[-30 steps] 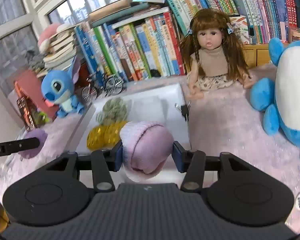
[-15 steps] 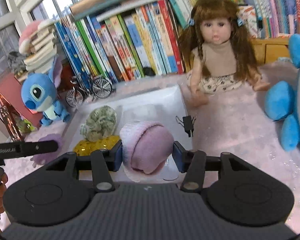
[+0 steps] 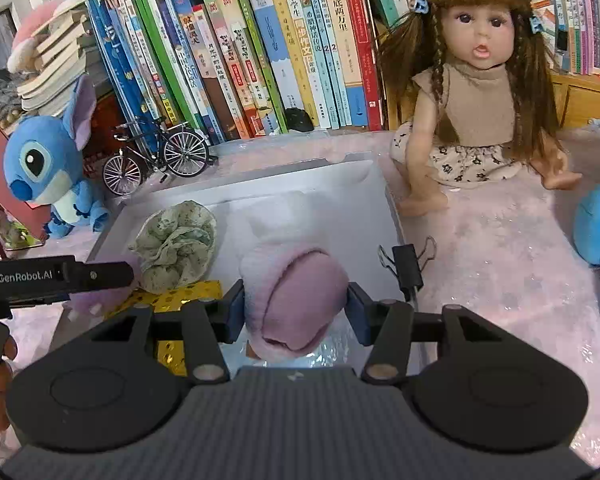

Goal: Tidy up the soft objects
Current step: 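Carry the purple plush with the left tool while the right tool carries the pink hat into the box, then open the left tool to drop the purple plush while the right tool releases the pink hat in the box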

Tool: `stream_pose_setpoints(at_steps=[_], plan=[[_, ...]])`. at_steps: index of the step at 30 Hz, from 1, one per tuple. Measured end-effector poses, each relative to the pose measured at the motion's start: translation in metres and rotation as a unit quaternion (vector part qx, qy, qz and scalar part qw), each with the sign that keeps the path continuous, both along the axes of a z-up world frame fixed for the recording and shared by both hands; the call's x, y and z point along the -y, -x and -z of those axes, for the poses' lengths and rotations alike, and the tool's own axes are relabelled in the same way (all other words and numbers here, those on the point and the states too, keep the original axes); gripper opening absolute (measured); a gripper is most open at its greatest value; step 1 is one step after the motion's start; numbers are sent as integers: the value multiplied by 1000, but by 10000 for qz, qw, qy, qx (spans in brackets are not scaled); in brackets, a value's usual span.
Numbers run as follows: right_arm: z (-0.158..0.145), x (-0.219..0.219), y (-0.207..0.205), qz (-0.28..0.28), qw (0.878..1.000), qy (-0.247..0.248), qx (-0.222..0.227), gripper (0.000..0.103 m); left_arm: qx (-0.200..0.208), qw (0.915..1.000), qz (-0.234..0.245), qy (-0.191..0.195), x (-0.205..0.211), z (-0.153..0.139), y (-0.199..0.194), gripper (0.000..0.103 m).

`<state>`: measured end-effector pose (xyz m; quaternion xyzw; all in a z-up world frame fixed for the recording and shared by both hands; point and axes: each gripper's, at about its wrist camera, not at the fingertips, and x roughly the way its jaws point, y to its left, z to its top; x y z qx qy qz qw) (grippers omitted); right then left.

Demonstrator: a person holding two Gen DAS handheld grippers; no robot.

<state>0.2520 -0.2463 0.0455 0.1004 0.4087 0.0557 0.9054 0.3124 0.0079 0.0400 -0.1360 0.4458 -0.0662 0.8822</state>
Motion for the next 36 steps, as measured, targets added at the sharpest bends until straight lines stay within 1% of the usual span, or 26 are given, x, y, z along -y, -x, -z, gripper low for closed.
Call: stream_pose_setpoints(at_steps=[6,8,10,12,16,22,26,32,36], plan=[[18,-3,-10,90,9997,45,-205,59,14,9999,20,-135,5,5,-2,74],[21,-2,-9,123,9998,-24,-183,71,10,9999,38,-148,6,5,-1,74],[20,-1,-7,163,9997,-143,-112,79,14,9999,72,-133,6,3,0,76],[18,1,-4,136,9994,-315,-53,81,7,9998,136,-135,6,2,2,77],[9,2,3,72,9989,-462,72,88,93,9994,325,-120,5,-6,11,84],[-8,3,16,-101,9978,-585,288,91,341,9978,558,-117,7,-23,30,87],[-16,4,29,-232,9968,-627,437,91,531,9964,651,-114,6,-33,45,89],[-27,3,55,-469,9947,-609,687,93,954,9913,823,-380,7,-43,75,92],[-33,1,72,-609,9928,-578,852,96,1147,9881,915,-457,8,-47,95,92]])
